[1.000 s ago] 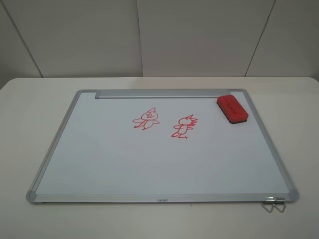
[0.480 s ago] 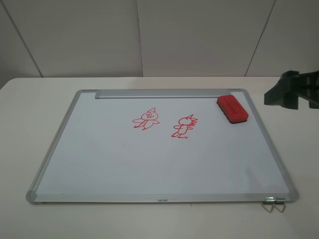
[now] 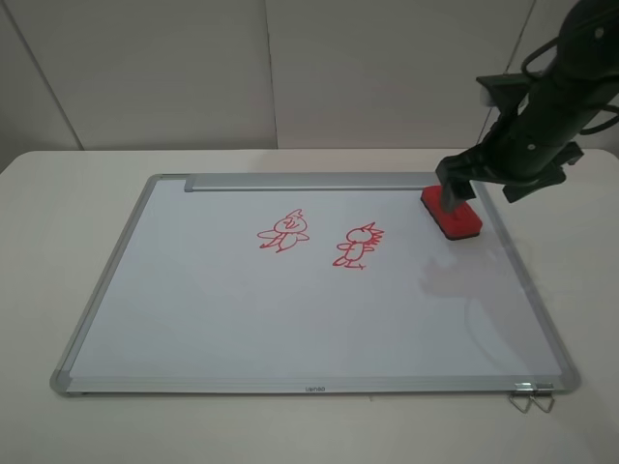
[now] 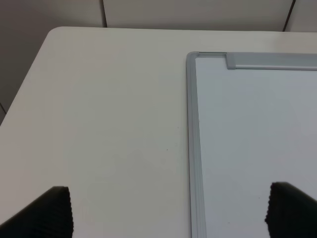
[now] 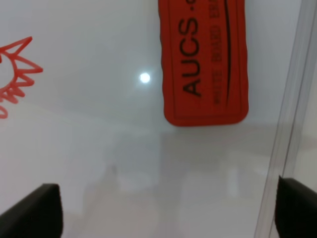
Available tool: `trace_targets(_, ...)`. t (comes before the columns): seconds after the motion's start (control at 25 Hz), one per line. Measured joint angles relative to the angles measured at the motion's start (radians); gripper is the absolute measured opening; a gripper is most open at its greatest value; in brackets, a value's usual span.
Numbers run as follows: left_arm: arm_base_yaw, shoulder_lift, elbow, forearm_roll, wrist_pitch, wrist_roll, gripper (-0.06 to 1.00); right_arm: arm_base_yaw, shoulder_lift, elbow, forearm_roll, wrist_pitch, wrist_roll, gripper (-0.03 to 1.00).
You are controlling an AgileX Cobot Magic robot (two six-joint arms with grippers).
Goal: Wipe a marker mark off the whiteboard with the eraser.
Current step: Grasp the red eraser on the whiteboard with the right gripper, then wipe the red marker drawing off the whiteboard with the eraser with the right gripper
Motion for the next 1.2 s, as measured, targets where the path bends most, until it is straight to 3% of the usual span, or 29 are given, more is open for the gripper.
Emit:
trace_targets(0.32,0.0,0.0,0.0,0.0,0.0,0.0,0.78,0.0,0.218,-0.208,-0.034,0.01,-0.056,0.76)
trace_targets(0.76,0.0,0.0,0.0,0.0,0.0,0.0,0.78,-0.011,0.335,-0.214,-0.088,-0.1,-0.056,0.76)
trace_targets(0.88,0.0,0.0,0.0,0.0,0.0,0.0,0.78,-0.011,0.362,-0.214,-0.096,-0.101,-0.062,0.68)
trace_targets(0.96,0.0,0.0,0.0,0.0,0.0,0.0,0.78,-0.014,0.366,-0.214,-0.105,-0.101,-0.063,0.51)
trace_targets(1.2,0.0,0.0,0.0,0.0,0.0,0.0,0.78,-0.014,0.366,-0.219,-0.105,-0.08,-0.063,0.5)
